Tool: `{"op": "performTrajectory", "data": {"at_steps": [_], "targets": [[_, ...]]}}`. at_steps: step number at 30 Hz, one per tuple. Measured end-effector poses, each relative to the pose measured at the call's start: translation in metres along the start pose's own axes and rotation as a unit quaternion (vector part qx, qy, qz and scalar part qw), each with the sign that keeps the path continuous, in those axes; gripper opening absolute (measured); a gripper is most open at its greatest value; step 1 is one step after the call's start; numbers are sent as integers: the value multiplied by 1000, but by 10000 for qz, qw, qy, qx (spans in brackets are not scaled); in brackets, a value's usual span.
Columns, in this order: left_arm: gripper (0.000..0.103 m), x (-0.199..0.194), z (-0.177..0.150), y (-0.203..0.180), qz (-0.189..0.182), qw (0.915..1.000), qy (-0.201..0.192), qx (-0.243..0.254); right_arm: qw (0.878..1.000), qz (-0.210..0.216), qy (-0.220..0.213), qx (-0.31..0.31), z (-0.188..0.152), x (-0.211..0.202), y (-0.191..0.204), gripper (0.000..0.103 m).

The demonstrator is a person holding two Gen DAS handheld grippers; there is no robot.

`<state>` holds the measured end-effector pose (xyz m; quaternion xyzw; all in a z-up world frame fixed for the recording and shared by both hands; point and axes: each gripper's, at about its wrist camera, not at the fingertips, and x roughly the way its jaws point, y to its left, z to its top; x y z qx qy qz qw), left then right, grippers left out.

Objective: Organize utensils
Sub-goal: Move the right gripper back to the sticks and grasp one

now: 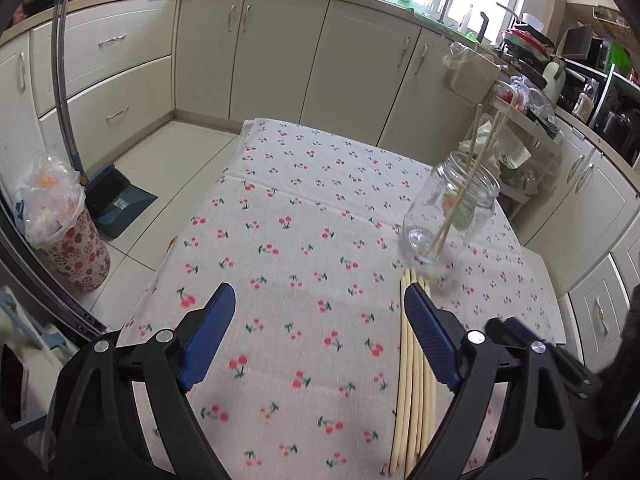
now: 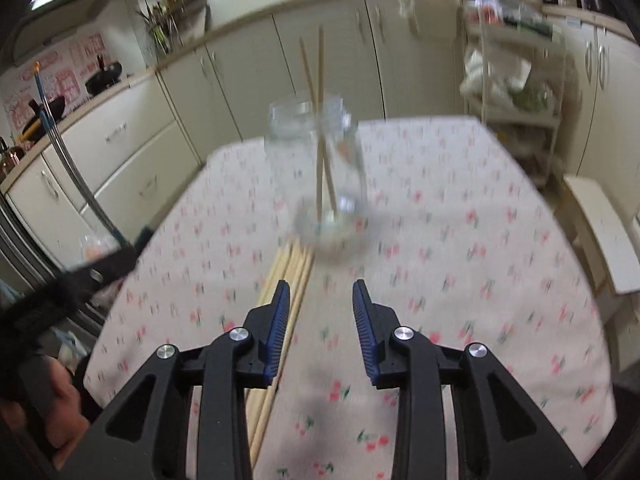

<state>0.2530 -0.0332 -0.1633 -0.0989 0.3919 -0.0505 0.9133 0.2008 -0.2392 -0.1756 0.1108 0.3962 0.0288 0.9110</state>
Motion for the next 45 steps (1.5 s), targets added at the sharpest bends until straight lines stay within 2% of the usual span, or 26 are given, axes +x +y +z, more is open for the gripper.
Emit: {"op": "performTrajectory", "data": {"at_steps": [9, 23, 25, 28, 30, 38, 45], "targets": [[84, -28, -15, 5, 64, 9999, 38, 130, 9990, -226, 374, -18, -13, 16, 5, 32], [85, -34, -20, 18, 56, 9999, 140, 28, 9967, -429, 634, -264, 1, 55, 23, 31], [85, -31, -19, 18, 60, 9998, 163, 14, 9954, -506, 671, -452, 1, 56, 25, 26], [85, -23, -19, 17, 55, 9997, 217, 62, 9935, -561, 747, -649, 1, 55, 22, 12], [85, -17, -18, 13, 43, 9996, 251, 153, 9932, -499, 825, -658, 2, 53, 13, 7], [85, 42, -6, -32, 10, 9930, 575, 1027, 9917, -422, 933, -779, 1, 41, -21, 6], [85, 88, -1, -59, 224, 9868, 910, 1324, 9948, -178, 865, -517, 1, 38, -32, 6]]}}
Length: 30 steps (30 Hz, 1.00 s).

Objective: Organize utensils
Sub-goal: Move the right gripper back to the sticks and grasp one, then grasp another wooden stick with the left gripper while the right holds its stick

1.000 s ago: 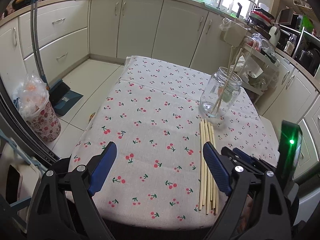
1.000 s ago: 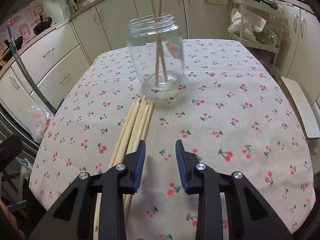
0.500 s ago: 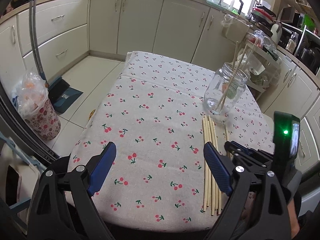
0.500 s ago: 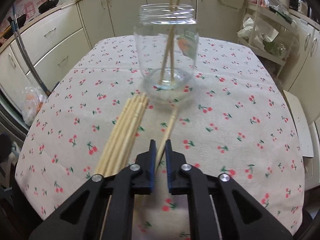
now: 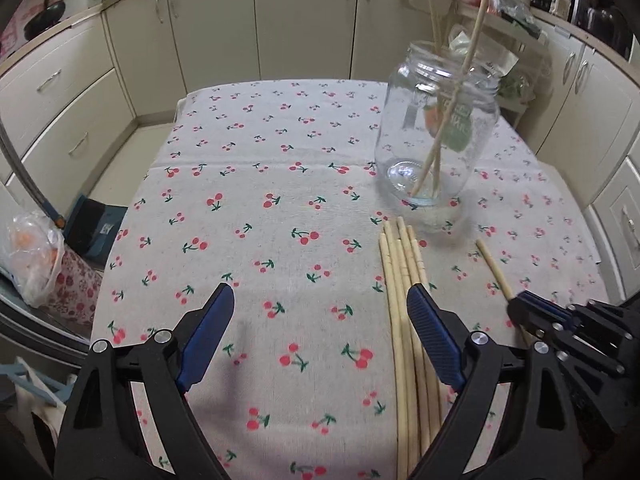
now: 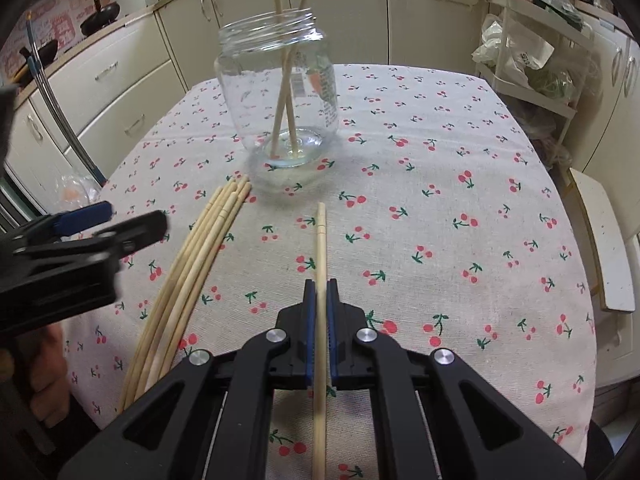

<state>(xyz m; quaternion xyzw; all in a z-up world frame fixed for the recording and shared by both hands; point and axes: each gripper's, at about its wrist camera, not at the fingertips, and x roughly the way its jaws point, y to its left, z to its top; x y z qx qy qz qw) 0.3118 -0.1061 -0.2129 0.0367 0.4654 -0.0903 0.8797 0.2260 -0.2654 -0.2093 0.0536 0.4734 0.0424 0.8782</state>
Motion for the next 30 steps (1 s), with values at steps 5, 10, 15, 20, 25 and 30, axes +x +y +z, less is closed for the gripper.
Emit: {"op": "performTrajectory", "data": {"at_steps": [5, 10, 15, 20, 25, 30], "targets": [[84, 18, 6, -2, 175, 9996, 236, -5, 9998, 191, -1, 109, 0, 0, -6, 6], [84, 26, 9, -10, 292, 9991, 278, 107, 9997, 229, -1, 96, 1, 0, -6, 6], [83, 31, 10, -14, 405, 9986, 306, 166, 9995, 279, -2, 137, 4, 3, -9, 6], [63, 30, 12, -17, 215, 9989, 355, 211, 9997, 232, -14, 75, 10, 7, -6, 6], [35, 29, 16, -27, -14, 9985, 416, 345, 9999, 147, 14, 16, 20, 14, -3, 15], [17, 30, 17, -26, -181, 9980, 471, 369, 9994, -55, 53, -323, 28, 22, 7, 19]]}}
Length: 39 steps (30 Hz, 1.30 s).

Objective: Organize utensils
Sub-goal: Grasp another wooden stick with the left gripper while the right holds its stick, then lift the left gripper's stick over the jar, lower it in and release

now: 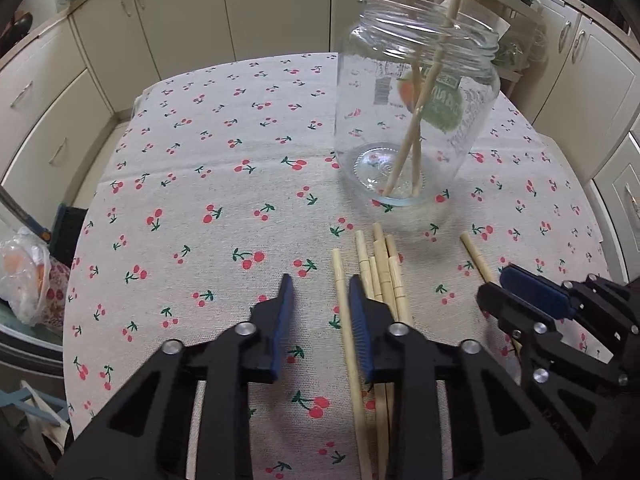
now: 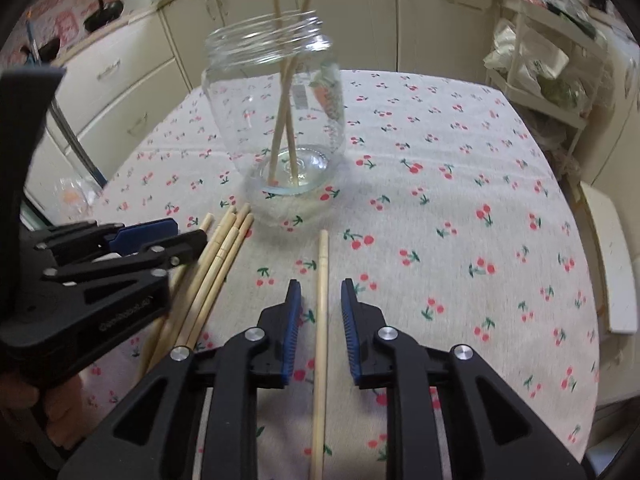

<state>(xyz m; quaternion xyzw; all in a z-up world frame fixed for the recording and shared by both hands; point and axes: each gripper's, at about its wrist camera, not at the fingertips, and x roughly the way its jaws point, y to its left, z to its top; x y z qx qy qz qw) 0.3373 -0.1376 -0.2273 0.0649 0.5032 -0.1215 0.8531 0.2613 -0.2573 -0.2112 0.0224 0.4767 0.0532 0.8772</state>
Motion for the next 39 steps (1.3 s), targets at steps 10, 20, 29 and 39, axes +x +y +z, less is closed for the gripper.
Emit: {"op": "performTrajectory", "data": {"at_steps": [10, 20, 29, 39], "targets": [[5, -36, 13, 30, -967, 9928, -505, -490, 9921, 711, 80, 1029, -12, -3, -31, 6], [5, -131, 57, 43, -1346, 9504, -2612, -1017, 9844, 906, -241, 1490, -23, -8, -41, 6], [5, -143, 116, 36, -1284, 9138, -3514, -1585, 9784, 1162, -379, 1669, -24, -4, -50, 6], [5, -124, 151, 25, -841, 8895, -4124, -1780, 9772, 1225, -389, 1692, -25, -4, -49, 6]]}}
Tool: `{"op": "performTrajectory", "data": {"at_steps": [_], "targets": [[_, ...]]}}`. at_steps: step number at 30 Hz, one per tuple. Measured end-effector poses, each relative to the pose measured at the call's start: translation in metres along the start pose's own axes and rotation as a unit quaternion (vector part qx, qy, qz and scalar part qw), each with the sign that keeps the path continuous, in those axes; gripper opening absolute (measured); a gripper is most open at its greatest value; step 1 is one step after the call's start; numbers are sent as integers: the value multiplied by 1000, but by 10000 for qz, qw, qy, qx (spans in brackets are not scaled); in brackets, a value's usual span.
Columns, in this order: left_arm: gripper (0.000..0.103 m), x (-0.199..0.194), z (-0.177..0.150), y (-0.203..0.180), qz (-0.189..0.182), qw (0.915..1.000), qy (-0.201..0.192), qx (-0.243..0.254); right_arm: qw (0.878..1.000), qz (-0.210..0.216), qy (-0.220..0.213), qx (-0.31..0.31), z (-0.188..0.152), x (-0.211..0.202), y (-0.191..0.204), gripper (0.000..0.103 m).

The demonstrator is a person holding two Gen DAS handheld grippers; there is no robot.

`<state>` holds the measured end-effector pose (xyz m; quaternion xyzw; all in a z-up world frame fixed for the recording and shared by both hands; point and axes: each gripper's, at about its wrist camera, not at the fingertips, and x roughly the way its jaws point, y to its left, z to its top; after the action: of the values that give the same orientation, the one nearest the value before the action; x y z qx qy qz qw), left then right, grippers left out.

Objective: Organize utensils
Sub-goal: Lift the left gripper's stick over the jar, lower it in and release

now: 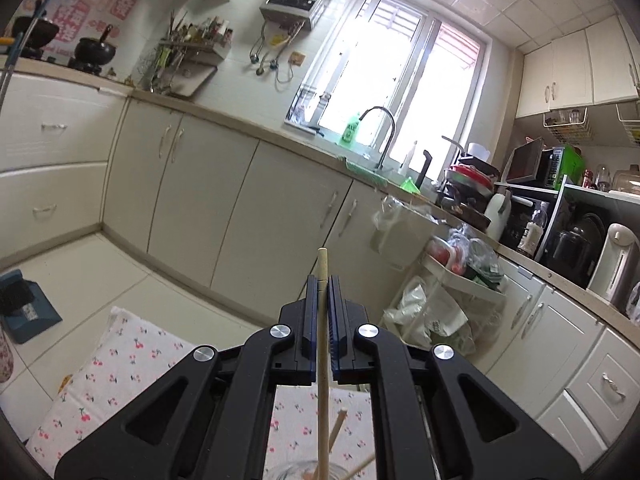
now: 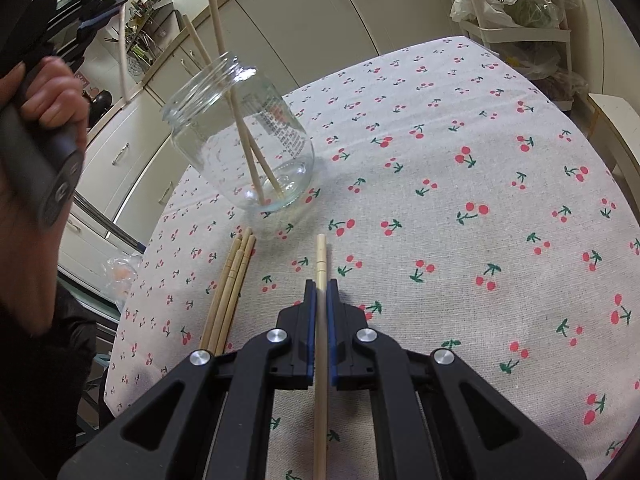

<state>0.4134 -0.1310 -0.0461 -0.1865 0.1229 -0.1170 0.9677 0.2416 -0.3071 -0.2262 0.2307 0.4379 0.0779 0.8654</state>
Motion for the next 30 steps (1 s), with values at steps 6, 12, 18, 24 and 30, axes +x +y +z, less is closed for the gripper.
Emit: {"op": "performTrajectory", "data": {"at_steps": [6, 12, 18, 24, 30], "targets": [[5, 10, -10, -13, 149, 9986, -339, 367, 10000, 42, 9, 41, 1, 0, -2, 6], [5, 17, -29, -17, 248, 9975, -350, 554, 9999, 73, 12, 73, 1, 1, -2, 6], [5, 16, -50, -14, 313, 9971, -152, 681, 9999, 90, 13, 92, 1, 1, -3, 6], [5, 10, -74, -9, 356, 9952, 183, 895, 9999, 91, 12, 94, 1, 1, -3, 6], [5, 1, -87, -8, 364, 9918, 482, 1126, 9999, 93, 12, 94, 1, 1, -3, 6]]}}
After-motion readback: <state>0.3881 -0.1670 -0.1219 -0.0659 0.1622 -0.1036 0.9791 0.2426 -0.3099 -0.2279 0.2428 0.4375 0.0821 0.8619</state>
